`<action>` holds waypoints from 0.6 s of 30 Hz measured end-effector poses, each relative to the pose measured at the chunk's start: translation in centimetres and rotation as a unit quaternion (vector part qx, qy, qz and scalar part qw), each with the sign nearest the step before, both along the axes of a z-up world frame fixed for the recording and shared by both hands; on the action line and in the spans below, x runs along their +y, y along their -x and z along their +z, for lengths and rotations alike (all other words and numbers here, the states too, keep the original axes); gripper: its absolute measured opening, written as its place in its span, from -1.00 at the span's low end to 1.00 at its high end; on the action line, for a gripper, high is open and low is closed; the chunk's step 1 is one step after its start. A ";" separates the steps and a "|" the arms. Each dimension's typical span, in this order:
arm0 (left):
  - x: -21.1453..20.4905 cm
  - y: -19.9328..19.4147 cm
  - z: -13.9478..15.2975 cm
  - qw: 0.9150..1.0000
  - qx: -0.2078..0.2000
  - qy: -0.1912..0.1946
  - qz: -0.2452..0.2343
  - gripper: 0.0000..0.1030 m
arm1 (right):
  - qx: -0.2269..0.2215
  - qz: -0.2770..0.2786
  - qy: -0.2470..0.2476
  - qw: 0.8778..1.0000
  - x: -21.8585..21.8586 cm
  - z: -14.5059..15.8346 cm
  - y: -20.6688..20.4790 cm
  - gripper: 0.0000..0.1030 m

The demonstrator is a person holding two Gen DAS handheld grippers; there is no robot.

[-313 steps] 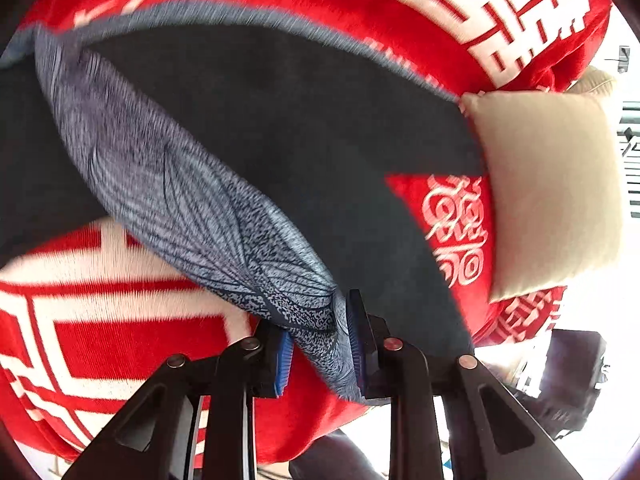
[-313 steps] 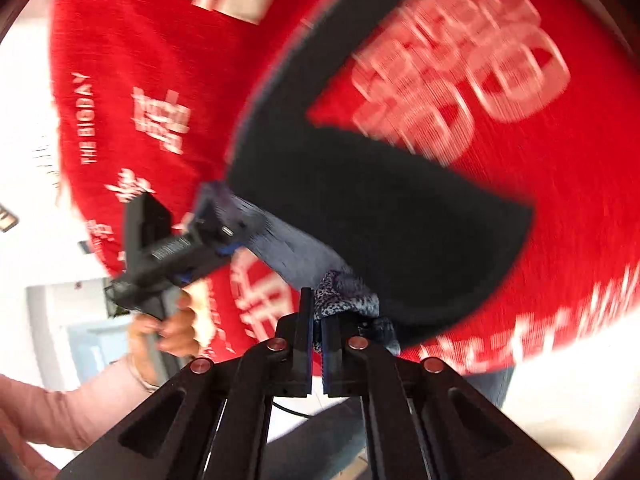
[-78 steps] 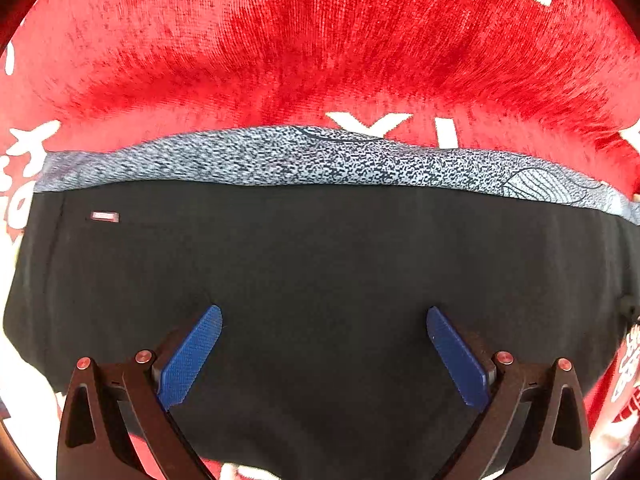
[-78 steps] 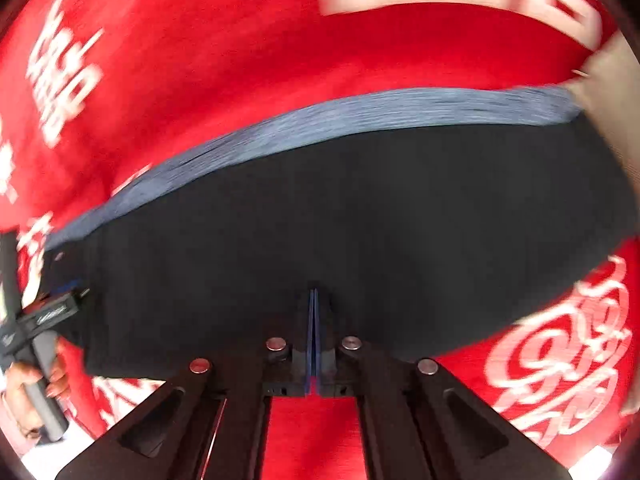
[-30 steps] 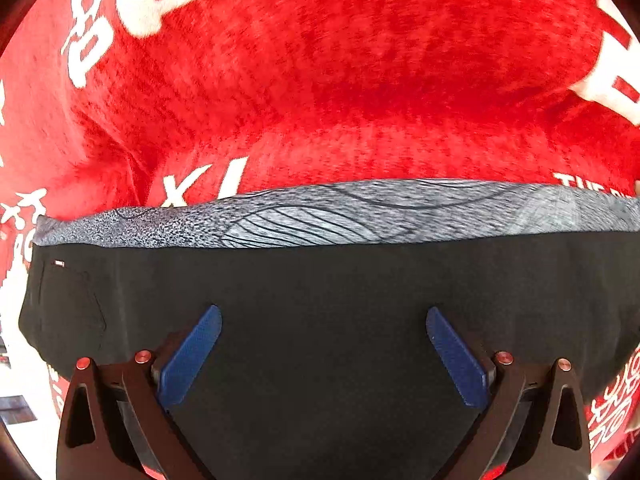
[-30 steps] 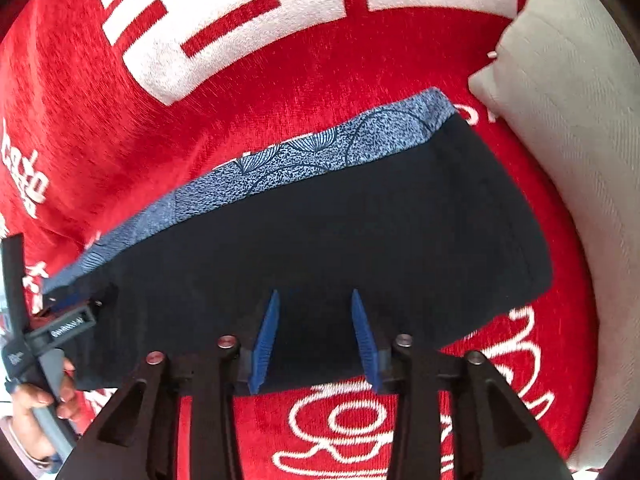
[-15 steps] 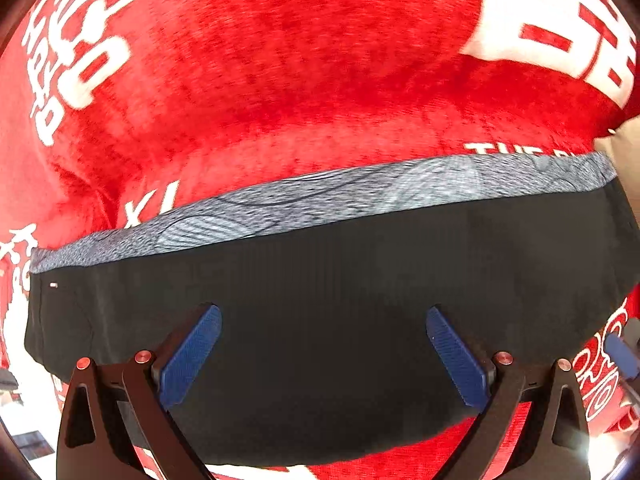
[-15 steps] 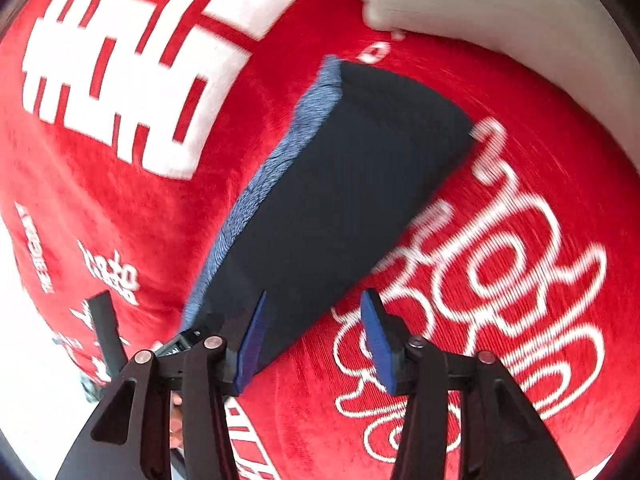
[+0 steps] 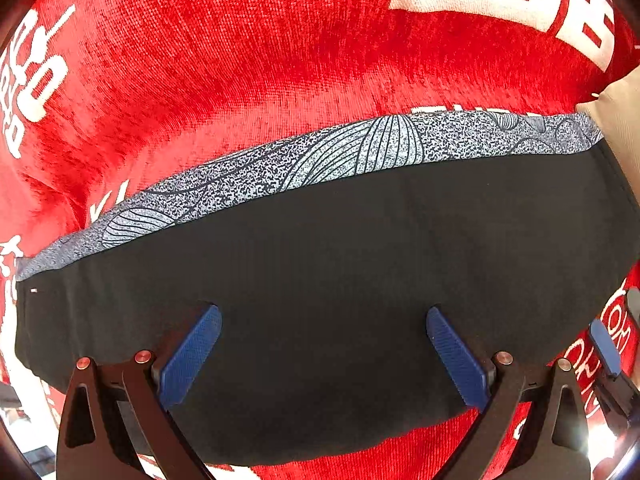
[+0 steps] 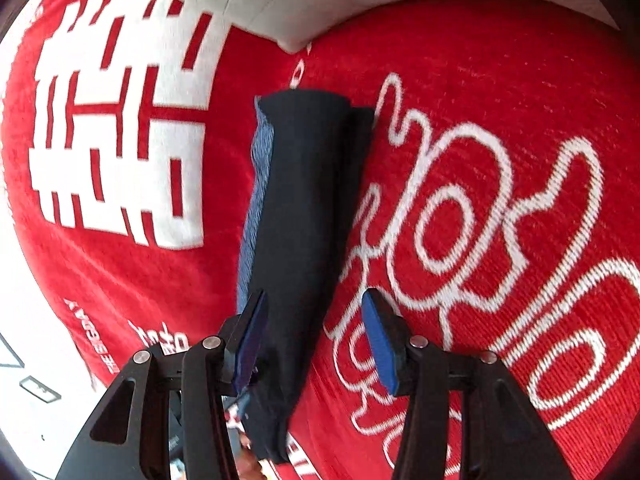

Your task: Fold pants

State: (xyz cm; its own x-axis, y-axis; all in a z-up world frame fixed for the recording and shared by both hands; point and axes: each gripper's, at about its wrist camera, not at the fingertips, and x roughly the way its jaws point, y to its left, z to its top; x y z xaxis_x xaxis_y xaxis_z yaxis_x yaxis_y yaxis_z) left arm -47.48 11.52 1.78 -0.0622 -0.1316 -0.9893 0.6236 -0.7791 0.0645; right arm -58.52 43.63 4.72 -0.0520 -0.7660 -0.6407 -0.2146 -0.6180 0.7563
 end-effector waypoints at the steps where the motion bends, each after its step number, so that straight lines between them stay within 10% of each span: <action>1: -0.1 -0.1 -0.1 1.000 0.001 -0.001 0.000 1.00 | 0.002 -0.011 0.003 1.000 0.0 -0.1 0.0 0.02; 18: -0.1 -0.3 2.6 0.999 0.041 0.011 0.001 1.00 | 0.046 0.006 0.004 0.999 -4.5 -0.9 4.6 0.07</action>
State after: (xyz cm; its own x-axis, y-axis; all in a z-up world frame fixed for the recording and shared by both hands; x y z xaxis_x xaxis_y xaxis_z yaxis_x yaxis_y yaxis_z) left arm -47.21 11.47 4.38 -0.1418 -0.1541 -0.9778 0.6289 -0.7768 0.0312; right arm -63.13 39.12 3.82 -0.1010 -0.7719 -0.6277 -0.1355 -0.6144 0.7773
